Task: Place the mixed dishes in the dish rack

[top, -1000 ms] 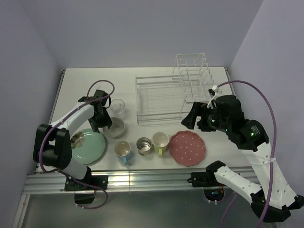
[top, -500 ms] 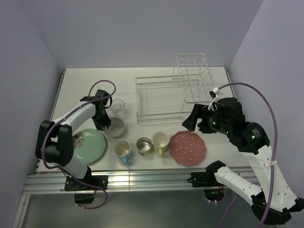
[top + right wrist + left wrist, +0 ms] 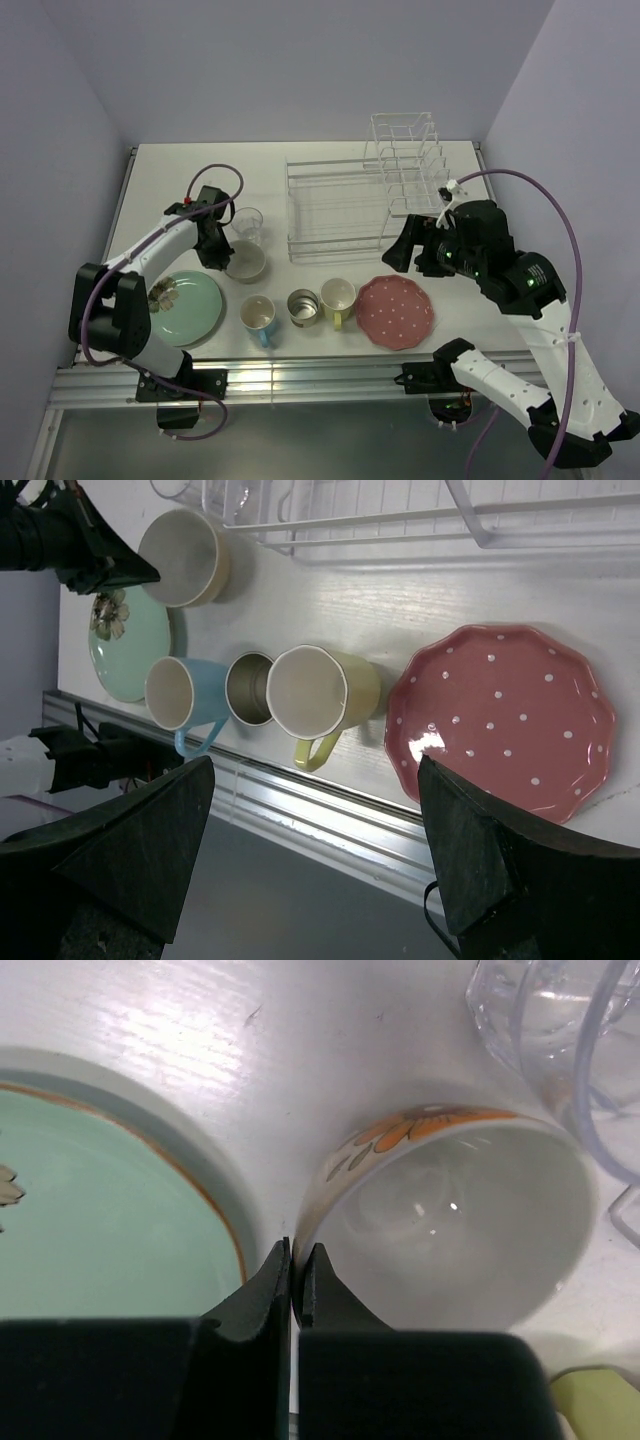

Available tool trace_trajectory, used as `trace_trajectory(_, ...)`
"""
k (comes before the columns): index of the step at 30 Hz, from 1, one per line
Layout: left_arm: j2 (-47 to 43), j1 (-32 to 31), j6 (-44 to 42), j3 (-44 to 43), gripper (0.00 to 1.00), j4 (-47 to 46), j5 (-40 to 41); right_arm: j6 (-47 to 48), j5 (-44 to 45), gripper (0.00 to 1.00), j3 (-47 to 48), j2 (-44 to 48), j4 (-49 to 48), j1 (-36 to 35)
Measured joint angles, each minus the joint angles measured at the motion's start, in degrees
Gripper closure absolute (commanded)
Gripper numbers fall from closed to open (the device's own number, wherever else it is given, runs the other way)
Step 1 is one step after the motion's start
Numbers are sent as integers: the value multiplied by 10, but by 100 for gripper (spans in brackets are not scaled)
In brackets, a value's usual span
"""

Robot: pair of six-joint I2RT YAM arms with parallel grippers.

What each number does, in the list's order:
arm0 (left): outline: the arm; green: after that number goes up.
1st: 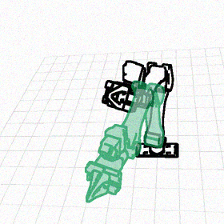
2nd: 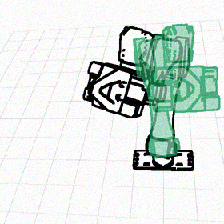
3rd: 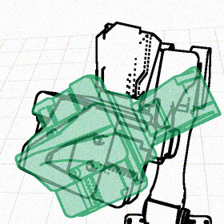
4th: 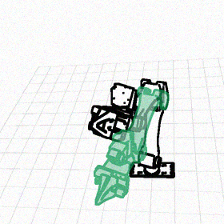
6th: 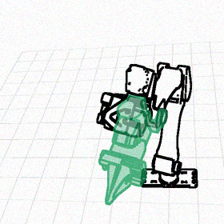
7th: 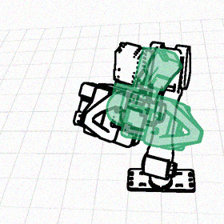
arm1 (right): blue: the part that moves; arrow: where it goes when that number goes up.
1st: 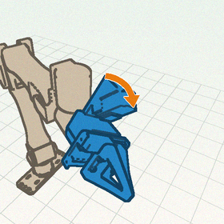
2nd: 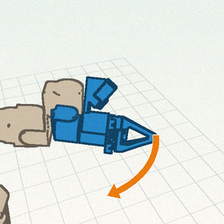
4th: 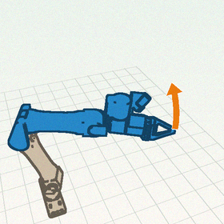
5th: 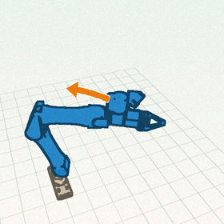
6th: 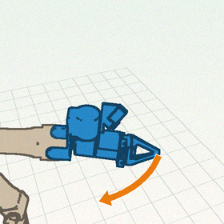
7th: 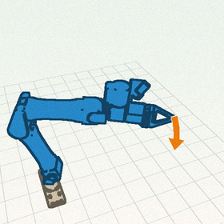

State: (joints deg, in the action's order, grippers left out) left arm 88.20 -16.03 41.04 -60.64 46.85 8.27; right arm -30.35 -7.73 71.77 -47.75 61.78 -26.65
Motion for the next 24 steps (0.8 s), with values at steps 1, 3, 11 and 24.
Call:
trace_trajectory(1,-8,0,0,0,100,6,2,0,-1,10,5,-6,0,0)
trace_trajectory(3,-28,1,-2,0,100,26,4,1,-2,10,14,-17,0,0)
trace_trajectory(11,-134,2,-14,-43,100,114,-59,12,-26,10,75,-87,-1,0)
trace_trajectory(24,-251,2,52,-128,100,40,-313,-26,-143,9,240,-215,-68,-12)
